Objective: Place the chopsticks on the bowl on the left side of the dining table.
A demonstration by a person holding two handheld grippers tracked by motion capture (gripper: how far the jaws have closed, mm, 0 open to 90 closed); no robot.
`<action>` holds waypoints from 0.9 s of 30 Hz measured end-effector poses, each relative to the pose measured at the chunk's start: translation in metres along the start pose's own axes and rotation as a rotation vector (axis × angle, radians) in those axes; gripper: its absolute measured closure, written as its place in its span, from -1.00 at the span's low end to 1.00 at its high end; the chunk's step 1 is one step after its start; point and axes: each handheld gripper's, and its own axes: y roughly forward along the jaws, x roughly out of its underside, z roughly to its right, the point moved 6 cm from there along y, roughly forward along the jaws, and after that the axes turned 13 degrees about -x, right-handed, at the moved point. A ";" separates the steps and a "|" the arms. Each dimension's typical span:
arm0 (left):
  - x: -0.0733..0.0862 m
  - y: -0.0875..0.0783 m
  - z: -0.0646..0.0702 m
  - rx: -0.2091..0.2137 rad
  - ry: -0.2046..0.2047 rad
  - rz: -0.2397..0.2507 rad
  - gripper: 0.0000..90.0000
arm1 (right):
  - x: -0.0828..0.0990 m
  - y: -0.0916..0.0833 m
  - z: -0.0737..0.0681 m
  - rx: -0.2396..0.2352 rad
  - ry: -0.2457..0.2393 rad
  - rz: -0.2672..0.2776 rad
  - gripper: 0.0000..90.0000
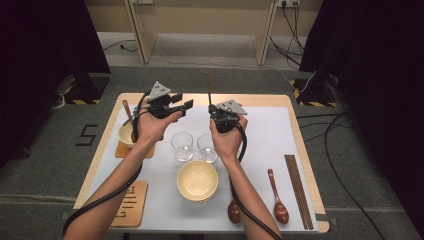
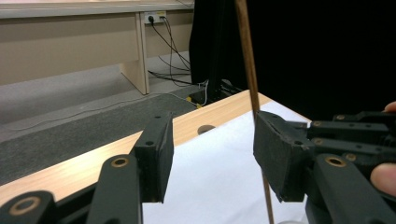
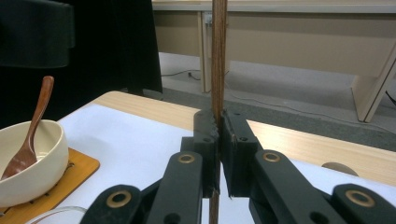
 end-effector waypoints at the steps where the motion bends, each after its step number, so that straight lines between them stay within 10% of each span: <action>1: -0.001 0.002 0.002 0.004 -0.001 -0.001 0.06 | 0.000 0.000 0.000 -0.001 -0.001 0.000 0.90; 27: -0.013 0.041 0.028 0.051 -0.045 -0.021 0.43 | 0.001 0.001 -0.010 -0.015 -0.024 0.004 0.90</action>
